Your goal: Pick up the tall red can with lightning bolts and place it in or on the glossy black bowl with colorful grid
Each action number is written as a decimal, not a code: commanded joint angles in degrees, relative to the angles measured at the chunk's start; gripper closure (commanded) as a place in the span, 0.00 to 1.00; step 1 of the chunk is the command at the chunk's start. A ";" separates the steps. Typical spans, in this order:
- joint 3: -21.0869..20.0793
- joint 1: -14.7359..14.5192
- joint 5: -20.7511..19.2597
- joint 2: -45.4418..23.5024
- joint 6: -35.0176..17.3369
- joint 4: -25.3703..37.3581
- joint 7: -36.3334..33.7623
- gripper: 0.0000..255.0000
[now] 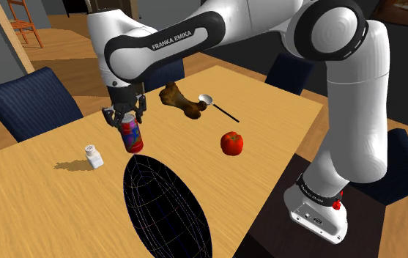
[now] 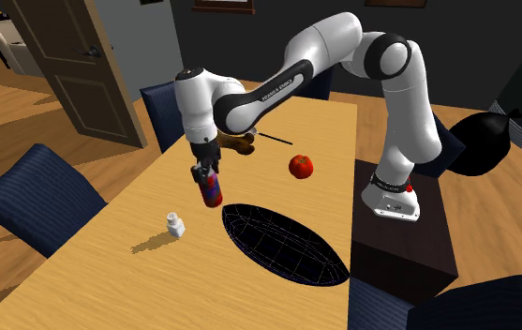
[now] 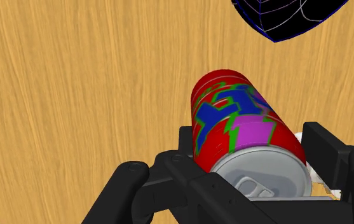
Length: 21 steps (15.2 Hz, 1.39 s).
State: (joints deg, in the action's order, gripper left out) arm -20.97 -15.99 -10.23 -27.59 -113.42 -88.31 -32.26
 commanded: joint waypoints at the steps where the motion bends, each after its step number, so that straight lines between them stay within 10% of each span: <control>1: -0.10 0.03 0.22 0.45 1.39 0.99 0.18 1.00; 21: -0.72 -0.76 1.17 2.11 15.32 13.46 1.08 1.00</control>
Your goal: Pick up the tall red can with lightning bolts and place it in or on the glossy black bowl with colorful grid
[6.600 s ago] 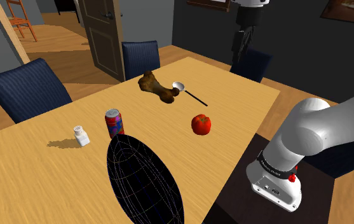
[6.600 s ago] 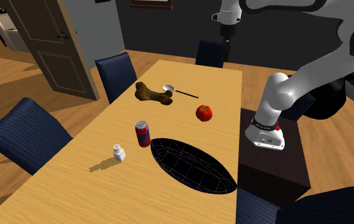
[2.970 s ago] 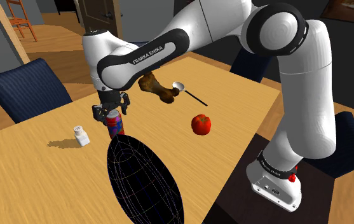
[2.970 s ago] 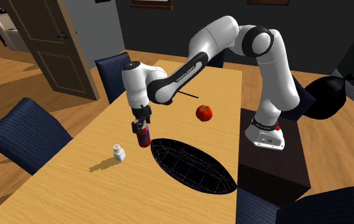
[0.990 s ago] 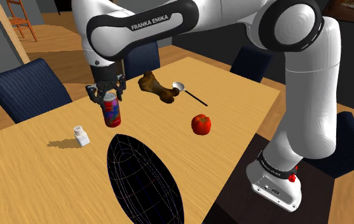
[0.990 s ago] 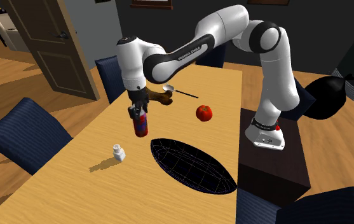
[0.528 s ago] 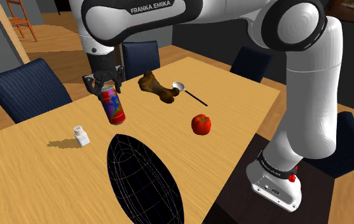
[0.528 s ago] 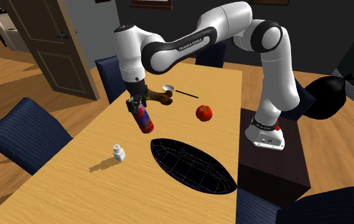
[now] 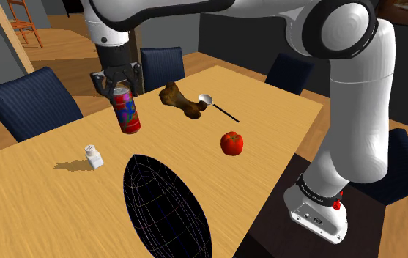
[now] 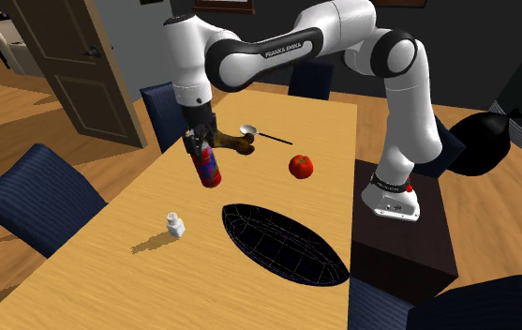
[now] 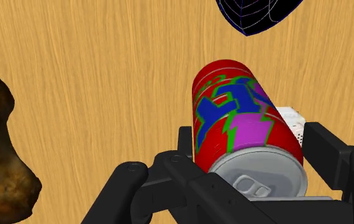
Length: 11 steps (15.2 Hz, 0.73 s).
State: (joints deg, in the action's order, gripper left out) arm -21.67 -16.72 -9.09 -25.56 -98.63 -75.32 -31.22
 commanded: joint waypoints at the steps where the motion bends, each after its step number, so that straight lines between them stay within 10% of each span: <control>1: -0.42 0.04 0.59 2.18 -0.25 -2.35 -0.61 1.00; 11: -4.35 -1.29 6.78 19.85 -3.97 -22.65 -6.54 1.00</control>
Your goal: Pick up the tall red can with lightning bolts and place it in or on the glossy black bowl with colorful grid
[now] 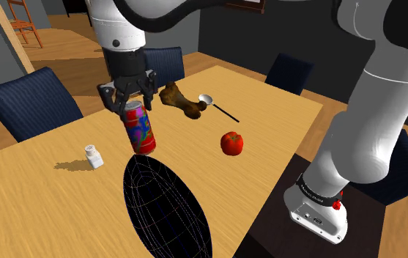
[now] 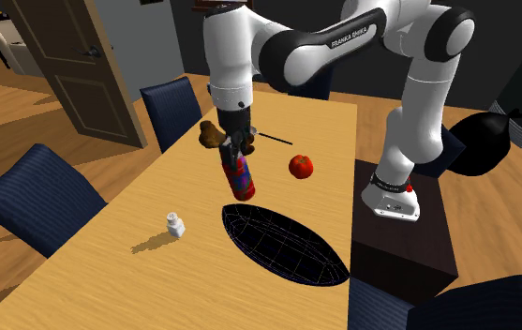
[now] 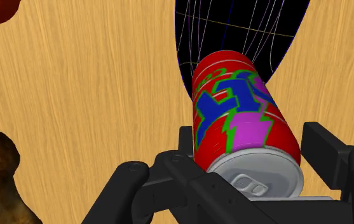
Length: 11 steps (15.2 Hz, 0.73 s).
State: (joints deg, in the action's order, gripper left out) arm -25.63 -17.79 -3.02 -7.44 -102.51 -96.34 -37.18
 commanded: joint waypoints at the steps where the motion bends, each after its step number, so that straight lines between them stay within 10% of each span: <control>1: -0.77 -0.53 1.38 3.25 -0.16 -3.08 -1.17 1.00; 11: -5.05 -4.95 8.09 16.57 1.27 -13.27 -8.20 1.00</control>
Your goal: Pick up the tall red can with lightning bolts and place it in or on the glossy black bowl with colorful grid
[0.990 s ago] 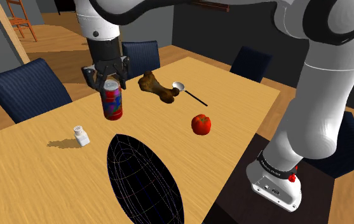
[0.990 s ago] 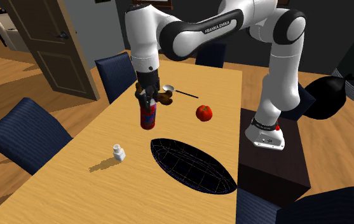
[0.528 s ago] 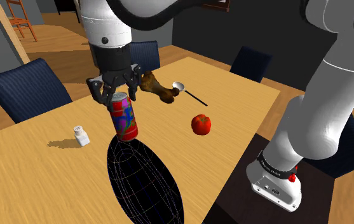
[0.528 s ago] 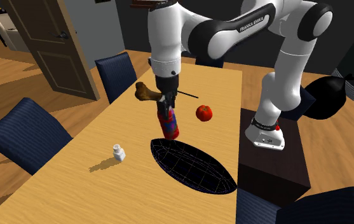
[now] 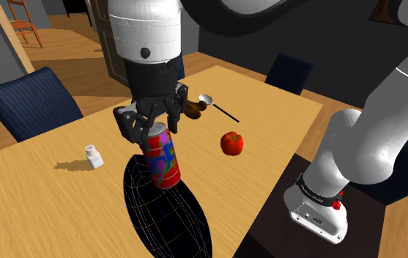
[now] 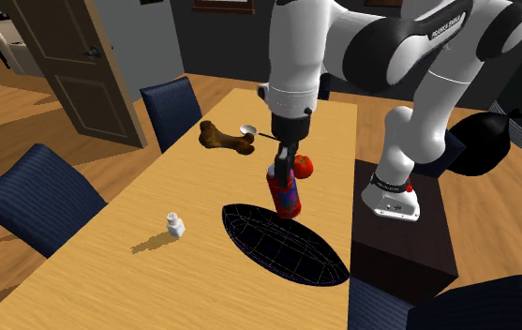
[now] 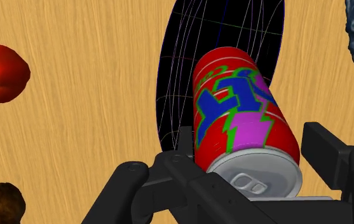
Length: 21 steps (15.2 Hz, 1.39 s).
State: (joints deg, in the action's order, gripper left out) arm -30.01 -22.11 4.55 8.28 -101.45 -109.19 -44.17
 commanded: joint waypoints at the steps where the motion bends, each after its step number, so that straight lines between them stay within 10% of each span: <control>1: -0.71 -0.65 0.54 0.84 -0.56 -1.19 -1.20 1.00; 21: -1.89 -0.97 -0.57 -2.23 -15.95 -13.86 -2.11 1.00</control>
State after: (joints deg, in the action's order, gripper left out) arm -31.85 -23.05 4.01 6.14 -116.54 -122.34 -46.25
